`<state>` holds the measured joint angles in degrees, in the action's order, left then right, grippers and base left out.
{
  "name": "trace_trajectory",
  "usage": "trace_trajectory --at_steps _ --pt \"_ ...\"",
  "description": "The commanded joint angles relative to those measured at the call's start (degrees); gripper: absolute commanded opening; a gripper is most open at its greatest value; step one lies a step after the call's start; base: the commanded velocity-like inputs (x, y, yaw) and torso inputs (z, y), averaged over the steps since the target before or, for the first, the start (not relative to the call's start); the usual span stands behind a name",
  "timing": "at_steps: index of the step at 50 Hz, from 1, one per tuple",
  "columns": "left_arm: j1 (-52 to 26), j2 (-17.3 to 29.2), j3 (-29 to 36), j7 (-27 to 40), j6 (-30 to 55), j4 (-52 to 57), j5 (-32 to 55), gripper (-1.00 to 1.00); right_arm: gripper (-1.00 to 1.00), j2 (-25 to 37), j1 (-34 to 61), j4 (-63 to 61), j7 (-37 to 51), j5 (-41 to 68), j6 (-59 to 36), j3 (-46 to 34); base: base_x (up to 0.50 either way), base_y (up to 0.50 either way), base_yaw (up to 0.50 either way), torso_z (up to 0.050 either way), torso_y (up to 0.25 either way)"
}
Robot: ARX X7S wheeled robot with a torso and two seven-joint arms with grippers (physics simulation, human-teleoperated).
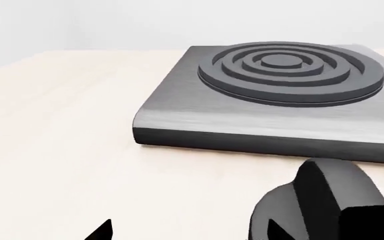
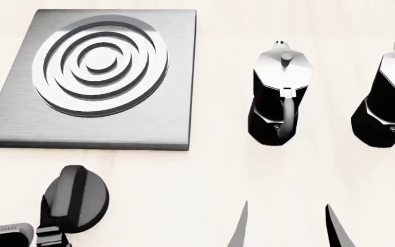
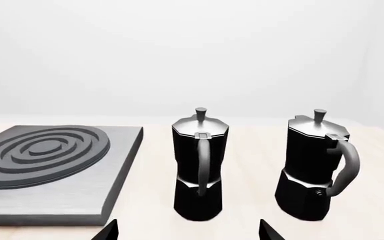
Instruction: Turn off the stove.
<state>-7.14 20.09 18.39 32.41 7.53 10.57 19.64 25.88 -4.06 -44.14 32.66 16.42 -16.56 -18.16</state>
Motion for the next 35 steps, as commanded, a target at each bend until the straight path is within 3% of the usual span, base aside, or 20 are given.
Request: trace_trajectory --at_steps 1,23,35 --pt "-2.13 -0.58 -0.67 0.3 1.72 -4.68 1.51 1.0 1.0 0.17 -0.02 -0.29 0.15 0.16 -0.02 0.0 0.0 0.0 0.0 0.0 0.0" --pt "-1.33 0.24 -2.01 5.62 -0.3 -1.29 -2.93 1.0 1.0 0.45 -0.04 -0.09 0.15 0.2 0.44 -0.36 0.0 0.0 0.0 -0.001 -0.001" --pt "-0.72 1.12 -1.46 4.4 0.48 0.67 -1.7 1.0 1.0 0.54 -0.01 0.12 0.3 0.16 0.65 -0.42 0.0 0.0 0.0 0.0 0.0"
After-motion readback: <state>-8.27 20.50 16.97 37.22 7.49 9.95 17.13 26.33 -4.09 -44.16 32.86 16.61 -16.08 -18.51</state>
